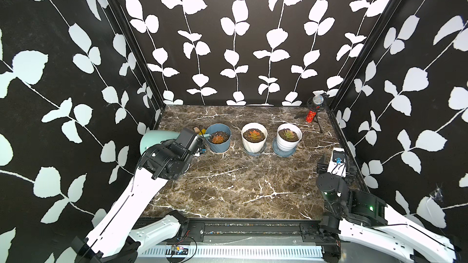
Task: Water the succulent around the soil edge
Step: Water the soil of the potted plant with water.
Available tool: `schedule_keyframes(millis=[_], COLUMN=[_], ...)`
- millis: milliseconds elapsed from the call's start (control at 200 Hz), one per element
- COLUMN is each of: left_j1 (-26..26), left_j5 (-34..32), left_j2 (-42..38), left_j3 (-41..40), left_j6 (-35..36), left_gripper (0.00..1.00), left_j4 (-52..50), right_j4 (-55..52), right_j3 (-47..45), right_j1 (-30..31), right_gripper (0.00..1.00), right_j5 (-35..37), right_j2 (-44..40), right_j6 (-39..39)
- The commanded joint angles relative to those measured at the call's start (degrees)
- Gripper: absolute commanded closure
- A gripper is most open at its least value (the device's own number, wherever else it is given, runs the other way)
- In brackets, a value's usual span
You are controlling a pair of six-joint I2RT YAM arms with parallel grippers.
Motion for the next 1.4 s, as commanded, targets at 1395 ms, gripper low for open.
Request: schedule_keyframes(millis=[1395], left_j1=[3.3], left_j5=[1.7], left_j2=[8.6], left_j3=[3.7], left_j6=[-3.1], left_gripper=[1.0], left_j4=[14.0], right_j4=[1.2], right_j3=[-0.3], right_j1=[-0.6], right_gripper=[0.24], right_j5=[3.4], right_j2=[-3.3], right_j6=[-3.5])
